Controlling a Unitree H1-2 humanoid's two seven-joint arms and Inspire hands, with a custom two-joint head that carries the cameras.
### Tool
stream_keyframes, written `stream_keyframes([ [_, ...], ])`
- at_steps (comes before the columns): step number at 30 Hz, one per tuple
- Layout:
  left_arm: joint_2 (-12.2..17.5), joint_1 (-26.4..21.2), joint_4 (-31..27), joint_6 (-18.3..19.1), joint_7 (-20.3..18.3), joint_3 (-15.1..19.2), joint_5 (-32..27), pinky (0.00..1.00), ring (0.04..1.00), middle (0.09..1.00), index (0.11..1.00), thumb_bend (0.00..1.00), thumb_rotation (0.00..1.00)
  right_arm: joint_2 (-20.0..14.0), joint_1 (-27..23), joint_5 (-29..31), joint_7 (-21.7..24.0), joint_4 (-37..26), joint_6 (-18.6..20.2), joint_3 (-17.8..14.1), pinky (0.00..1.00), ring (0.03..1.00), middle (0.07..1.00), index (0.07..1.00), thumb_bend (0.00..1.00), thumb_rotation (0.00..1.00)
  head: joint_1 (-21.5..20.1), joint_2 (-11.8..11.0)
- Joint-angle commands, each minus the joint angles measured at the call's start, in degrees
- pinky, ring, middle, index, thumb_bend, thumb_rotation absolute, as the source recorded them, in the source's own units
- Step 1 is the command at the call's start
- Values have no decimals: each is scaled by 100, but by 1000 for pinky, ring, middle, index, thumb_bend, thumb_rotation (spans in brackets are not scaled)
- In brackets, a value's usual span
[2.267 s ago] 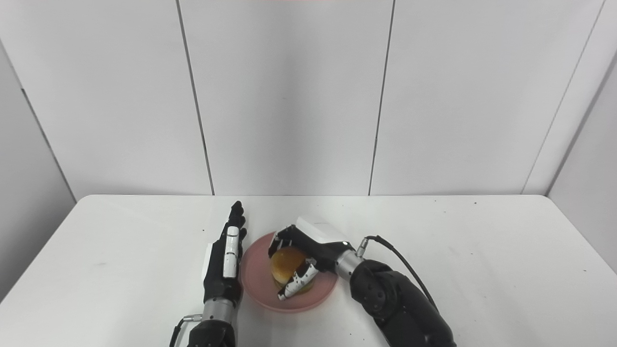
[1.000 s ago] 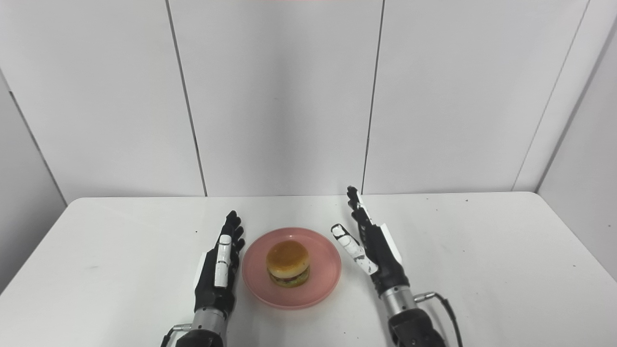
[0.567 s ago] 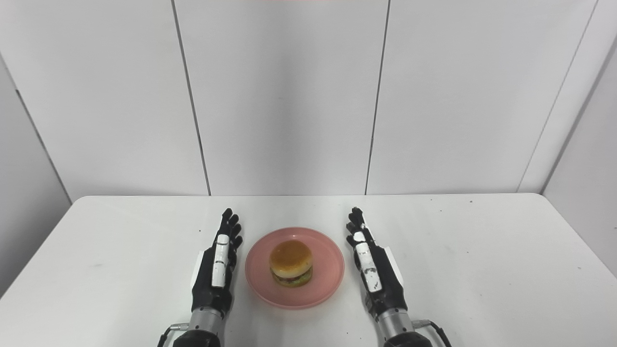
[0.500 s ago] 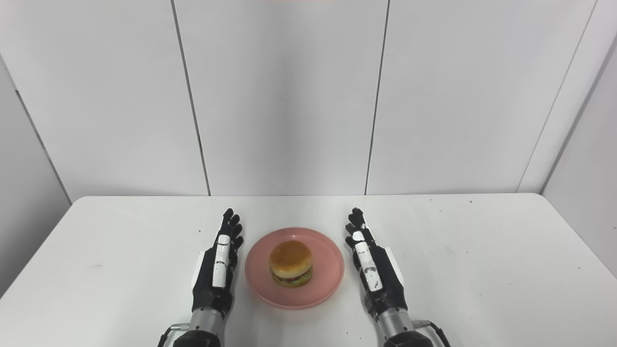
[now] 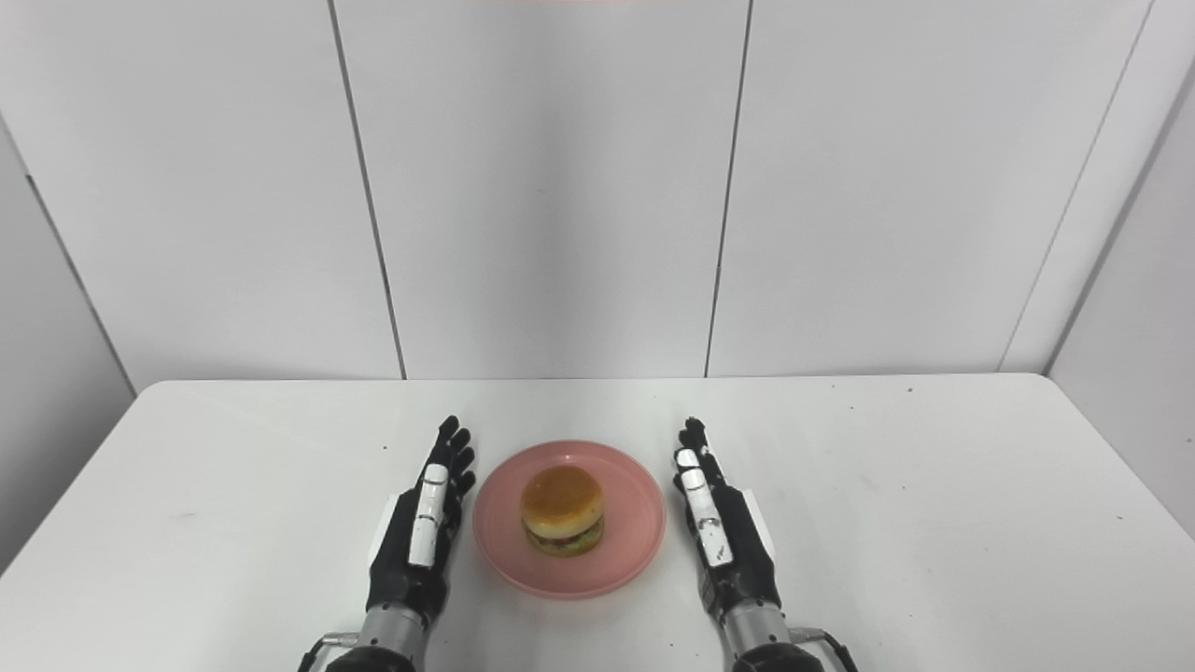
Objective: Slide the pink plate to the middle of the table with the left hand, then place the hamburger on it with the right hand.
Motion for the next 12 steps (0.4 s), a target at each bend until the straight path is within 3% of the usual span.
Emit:
stream_keyframes([
  [1,143,154,-56,147,-166,34,-115,1000,1000,1000,1000,612,1000,55,-255,-19,-26,-116,-422,-17,1000,1000,1000,1000,655,921,-41,11],
  [5,219,175,-104,209,-226,40,-129,1000,1000,1000,1000,619,1000,106,-302,95,-5,54,-533,-58,1000,1000,1000,1000,688,882,-60,16],
  [12,214,181,-185,346,-230,98,-162,1000,1000,1000,1000,624,1000,117,-344,83,-3,174,-725,-67,1000,1000,1000,1000,647,864,-40,35],
])
